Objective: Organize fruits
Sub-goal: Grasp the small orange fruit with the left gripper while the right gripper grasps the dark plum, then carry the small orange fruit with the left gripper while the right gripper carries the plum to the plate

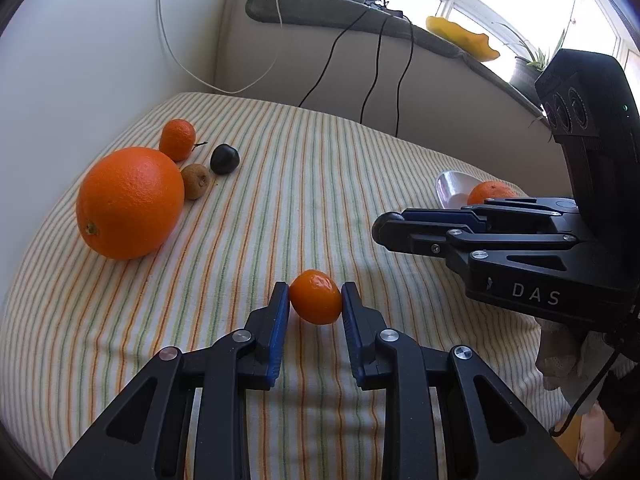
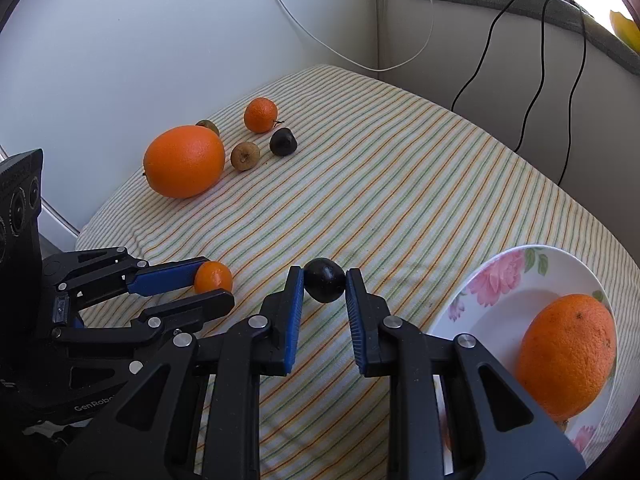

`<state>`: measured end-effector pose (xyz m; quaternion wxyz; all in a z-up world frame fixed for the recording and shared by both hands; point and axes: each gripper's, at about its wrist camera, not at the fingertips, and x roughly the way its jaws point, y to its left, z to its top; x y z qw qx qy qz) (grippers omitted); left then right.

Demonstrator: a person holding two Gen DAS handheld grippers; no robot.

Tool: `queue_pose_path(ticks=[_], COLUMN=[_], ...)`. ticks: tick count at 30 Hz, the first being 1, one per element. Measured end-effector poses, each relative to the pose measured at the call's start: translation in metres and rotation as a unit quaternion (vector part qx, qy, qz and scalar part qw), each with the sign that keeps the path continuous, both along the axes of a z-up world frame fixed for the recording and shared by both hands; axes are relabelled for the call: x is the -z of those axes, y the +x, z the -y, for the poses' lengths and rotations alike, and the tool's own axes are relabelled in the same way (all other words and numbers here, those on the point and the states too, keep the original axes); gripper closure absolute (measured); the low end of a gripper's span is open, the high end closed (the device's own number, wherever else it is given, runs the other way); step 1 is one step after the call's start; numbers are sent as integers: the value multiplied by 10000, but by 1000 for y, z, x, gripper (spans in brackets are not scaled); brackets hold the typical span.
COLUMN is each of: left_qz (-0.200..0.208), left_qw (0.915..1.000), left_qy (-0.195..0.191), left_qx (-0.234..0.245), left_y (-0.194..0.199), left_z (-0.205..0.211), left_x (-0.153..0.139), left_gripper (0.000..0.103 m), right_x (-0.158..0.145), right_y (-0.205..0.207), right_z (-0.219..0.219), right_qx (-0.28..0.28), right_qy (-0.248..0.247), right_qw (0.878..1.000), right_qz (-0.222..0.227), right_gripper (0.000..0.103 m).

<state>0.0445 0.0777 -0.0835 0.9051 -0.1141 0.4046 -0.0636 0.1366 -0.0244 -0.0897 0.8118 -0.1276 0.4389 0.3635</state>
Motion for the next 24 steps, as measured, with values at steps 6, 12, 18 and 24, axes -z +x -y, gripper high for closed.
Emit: queue_pose_path(ticks=[6,12,18,24], left_qz=[130,224,330,366], left_qw=[9999,9994,9984,9972], left_qy=[-46,-109,-155,-118], left_qx=[82,257,441,644], left_y=[1,5,10,18], left_z=[11,28,47,67], left_x=[-10,-16,-23,-26], left_gripper=[78,78,78,78], right_x=[-22,-38,-44,-46], right_y=[-15,-27,-33,-40], right_z=[30,74,113,146], right_qx=[179,521,868,1117], right_qy=[237,364,365,319], right_qw=[9995,9976,9948,9922], right_qz=[132,270,394,443], right_gripper=[81,81,81,81])
